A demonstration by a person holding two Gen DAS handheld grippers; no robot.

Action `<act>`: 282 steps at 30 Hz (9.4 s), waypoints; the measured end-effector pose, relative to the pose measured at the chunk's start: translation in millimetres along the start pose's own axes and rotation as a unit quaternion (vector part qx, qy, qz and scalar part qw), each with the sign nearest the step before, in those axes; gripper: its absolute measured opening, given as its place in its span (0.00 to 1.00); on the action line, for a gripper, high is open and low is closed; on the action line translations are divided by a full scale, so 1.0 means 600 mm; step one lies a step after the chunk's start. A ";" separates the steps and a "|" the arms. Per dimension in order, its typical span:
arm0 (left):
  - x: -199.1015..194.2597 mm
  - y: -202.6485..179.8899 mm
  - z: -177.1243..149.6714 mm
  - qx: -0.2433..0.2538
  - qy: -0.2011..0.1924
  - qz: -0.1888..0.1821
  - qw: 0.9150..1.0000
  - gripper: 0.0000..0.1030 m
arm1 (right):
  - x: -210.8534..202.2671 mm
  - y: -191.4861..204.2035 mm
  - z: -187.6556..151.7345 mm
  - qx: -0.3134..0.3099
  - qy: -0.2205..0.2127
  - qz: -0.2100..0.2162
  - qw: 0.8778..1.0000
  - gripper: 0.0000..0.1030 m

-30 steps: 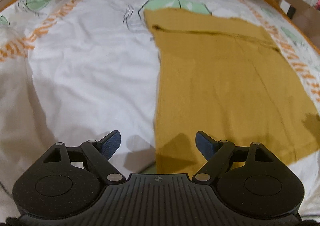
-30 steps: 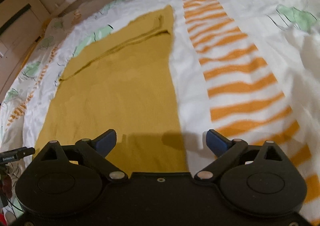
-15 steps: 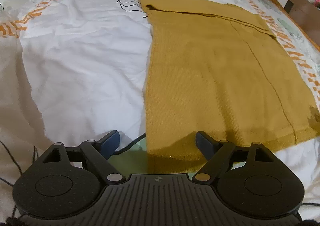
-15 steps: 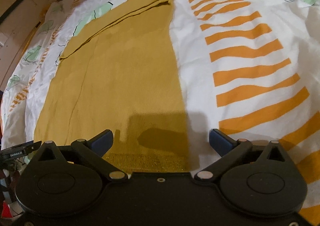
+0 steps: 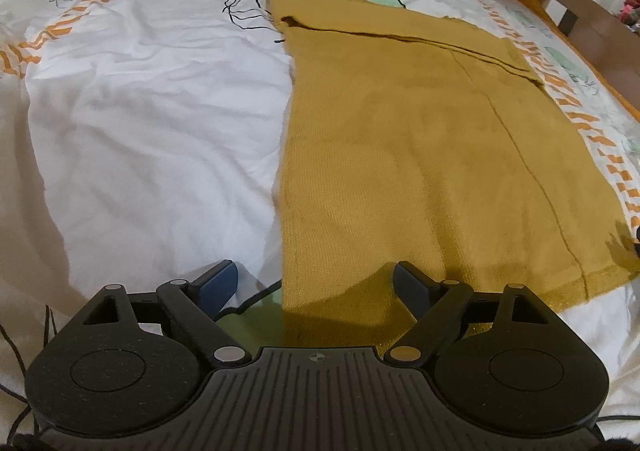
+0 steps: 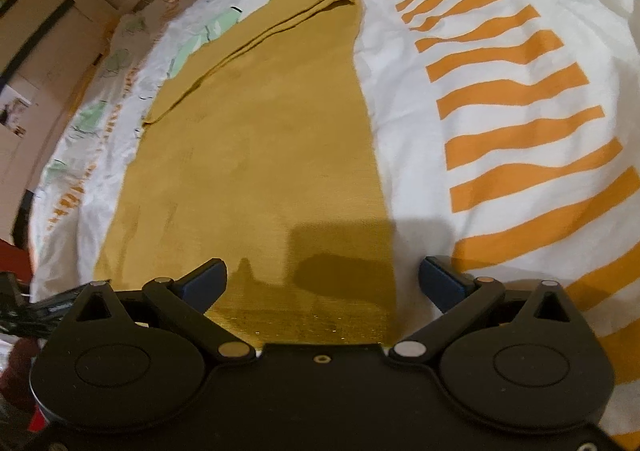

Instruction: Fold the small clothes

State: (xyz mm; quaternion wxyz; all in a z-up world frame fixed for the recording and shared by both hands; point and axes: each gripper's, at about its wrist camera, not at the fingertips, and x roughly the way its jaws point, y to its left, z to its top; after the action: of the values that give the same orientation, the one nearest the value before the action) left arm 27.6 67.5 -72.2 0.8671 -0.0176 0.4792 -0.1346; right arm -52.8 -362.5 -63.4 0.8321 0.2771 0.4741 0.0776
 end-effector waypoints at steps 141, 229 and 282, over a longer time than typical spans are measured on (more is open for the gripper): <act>0.327 0.026 0.500 -0.001 -0.065 0.100 0.993 0.68 | 0.347 0.125 0.472 -0.173 -0.140 -0.142 0.965 0.90; 0.312 -0.213 0.419 0.012 0.015 0.061 0.998 0.81 | 0.135 -0.087 0.251 0.094 -0.148 0.139 0.975 1.00; 0.126 -0.041 0.345 0.000 -0.024 -0.005 1.000 0.73 | 0.221 0.202 0.390 -0.120 -0.085 0.017 0.989 0.25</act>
State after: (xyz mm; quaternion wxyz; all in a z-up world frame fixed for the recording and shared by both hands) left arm 233.1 4.7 -18.9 0.8779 -0.0230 0.4577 -0.1384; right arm 229.3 -300.1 -4.5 0.8952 0.1891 0.3840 0.1243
